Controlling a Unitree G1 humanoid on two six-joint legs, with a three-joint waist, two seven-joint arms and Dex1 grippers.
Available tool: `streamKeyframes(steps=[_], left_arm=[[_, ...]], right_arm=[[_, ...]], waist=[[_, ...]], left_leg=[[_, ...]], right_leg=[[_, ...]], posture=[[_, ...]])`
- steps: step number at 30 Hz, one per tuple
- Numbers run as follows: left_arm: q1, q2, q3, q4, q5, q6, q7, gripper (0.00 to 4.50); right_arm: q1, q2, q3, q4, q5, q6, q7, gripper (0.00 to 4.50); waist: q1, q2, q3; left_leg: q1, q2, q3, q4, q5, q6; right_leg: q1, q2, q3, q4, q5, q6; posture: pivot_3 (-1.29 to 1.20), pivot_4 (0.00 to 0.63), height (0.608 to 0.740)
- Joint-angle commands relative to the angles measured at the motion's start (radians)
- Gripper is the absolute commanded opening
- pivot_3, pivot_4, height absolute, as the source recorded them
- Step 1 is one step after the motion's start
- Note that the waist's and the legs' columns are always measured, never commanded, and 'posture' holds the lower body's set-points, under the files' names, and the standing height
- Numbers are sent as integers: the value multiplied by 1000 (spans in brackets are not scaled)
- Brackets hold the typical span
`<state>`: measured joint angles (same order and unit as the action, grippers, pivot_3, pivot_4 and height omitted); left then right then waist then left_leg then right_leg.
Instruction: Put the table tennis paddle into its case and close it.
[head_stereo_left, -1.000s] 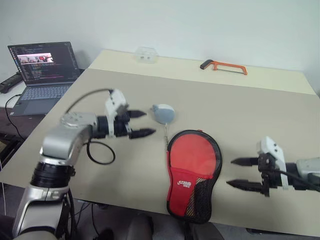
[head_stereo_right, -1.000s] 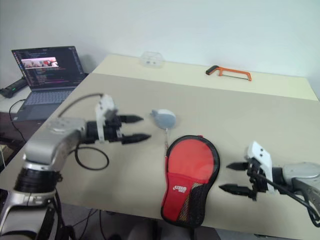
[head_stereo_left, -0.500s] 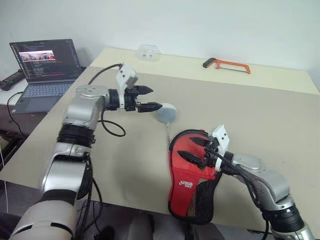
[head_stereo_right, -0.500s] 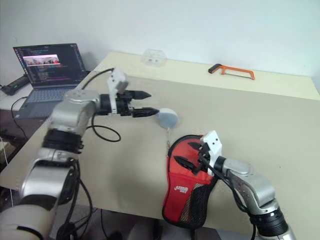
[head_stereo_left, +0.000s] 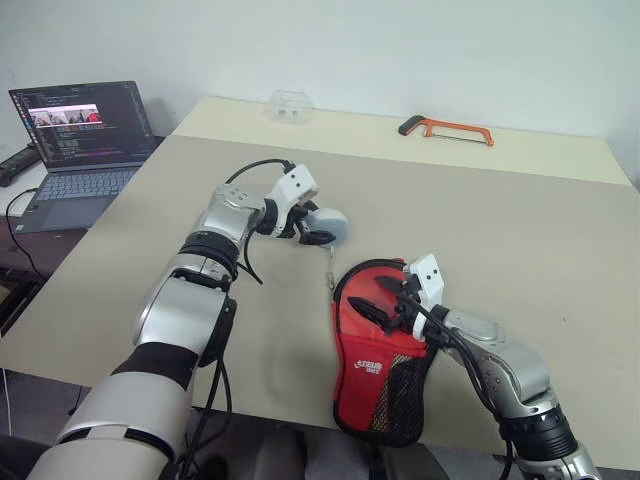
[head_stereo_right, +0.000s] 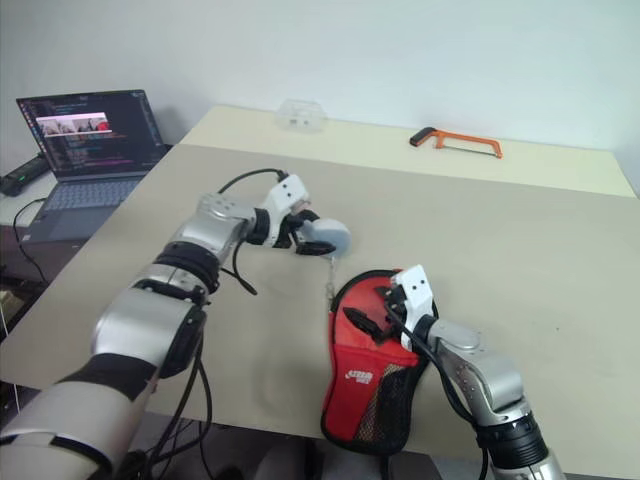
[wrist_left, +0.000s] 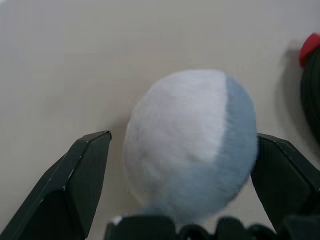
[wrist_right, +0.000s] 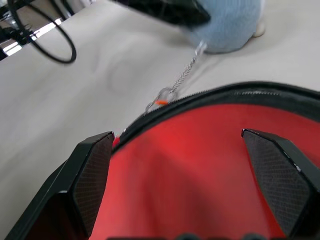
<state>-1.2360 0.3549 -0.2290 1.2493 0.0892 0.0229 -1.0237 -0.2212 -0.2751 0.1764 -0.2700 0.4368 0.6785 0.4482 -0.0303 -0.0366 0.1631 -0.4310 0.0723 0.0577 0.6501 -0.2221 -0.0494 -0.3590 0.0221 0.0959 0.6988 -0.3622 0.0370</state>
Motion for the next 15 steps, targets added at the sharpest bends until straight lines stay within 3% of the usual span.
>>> streamKeyframes(steps=[1,5,8,13,15], left_arm=[[-23,-31,-8,18,52,-23,84,4500],[-2,-75,0,30,78,-24,123,4500],[1,-94,9,37,86,-11,147,3919],[-15,-107,19,36,92,-36,174,2308],[-22,-109,22,36,91,-39,173,1696]], right_arm=[[6,9,-11,24,-28,-10,-21,4476],[-4,25,-26,20,-39,-18,-39,4476],[-12,32,-34,13,-33,0,-53,4500],[-26,40,-61,23,-63,14,-111,4500],[-15,-6,-33,17,-98,11,-87,4500]], waist=[[0,0,0],[1,0,0],[1,0,0],[1,0,0],[1,0,0]], left_leg=[[0,0,0,0,0,0],[0,-1,0,0,0,0],[0,-1,-1,0,0,-1],[0,-1,-1,0,1,-1],[0,-2,-1,1,1,-1]], right_leg=[[0,0,0,0,0,0],[0,0,0,1,0,0],[0,-1,0,1,0,0],[0,-1,0,2,0,0],[0,-2,-1,3,0,0]], posture=[[0,150,740],[0,150,740],[0,150,740],[0,150,740],[0,150,740]])
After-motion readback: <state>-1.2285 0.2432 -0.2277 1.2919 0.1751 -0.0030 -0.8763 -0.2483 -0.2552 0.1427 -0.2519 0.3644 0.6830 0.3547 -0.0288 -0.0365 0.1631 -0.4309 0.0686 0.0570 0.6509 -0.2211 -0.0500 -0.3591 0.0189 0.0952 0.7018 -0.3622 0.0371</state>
